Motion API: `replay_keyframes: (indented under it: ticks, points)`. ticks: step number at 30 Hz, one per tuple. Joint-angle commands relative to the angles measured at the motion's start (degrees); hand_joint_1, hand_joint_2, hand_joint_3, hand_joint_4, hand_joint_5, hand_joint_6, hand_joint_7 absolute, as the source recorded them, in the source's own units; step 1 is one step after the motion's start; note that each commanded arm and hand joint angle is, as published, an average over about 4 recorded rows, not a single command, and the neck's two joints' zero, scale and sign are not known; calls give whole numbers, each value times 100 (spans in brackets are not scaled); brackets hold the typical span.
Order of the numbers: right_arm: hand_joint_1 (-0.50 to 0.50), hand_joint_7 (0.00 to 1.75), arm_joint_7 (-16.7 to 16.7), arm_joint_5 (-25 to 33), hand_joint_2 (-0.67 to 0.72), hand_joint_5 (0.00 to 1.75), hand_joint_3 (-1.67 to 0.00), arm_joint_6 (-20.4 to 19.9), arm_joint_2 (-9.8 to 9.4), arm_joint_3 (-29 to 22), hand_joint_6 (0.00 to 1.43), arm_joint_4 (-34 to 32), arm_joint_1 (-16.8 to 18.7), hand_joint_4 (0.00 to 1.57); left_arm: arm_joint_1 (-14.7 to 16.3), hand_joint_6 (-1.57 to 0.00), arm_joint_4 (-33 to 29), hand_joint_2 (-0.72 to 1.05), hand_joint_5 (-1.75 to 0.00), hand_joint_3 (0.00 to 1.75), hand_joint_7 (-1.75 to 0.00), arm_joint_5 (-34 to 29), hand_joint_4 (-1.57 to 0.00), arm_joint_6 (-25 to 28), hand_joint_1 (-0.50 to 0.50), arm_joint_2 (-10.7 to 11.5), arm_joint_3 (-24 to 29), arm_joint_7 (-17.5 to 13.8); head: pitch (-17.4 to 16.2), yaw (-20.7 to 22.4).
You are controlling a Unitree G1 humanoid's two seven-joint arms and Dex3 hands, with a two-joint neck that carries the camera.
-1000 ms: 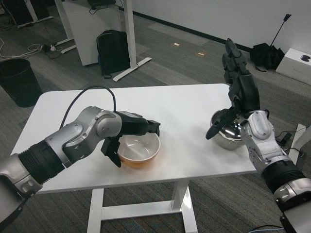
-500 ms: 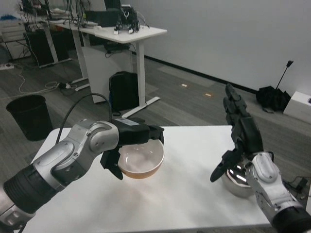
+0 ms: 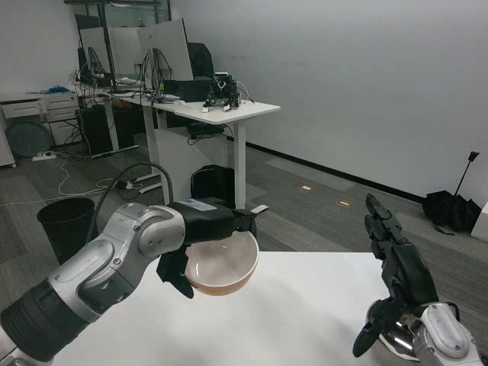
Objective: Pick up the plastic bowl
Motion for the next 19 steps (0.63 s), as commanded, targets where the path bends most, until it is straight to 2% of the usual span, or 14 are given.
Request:
replay_keyframes:
  ticks: [1,10,19]
  points:
    - [-42,0,18,6,53,0,0,51,-101,78,0,106,-72,0,-196,-118,-34,25,-175,157,-140,43,-157,18,-48,74,73,-41,1,-42]
    - [-42,0,18,-3,53,0,0,51,-121,159,0,126,-112,0,-325,-120,111,25,-175,157,-140,-36,-157,18,-48,98,-19,-41,-115,-136]
    - [-42,0,18,-3,53,0,0,30,-121,221,0,80,-124,0,-328,-119,146,25,-175,157,-140,-115,-157,0,-48,119,-50,-41,-115,-216]
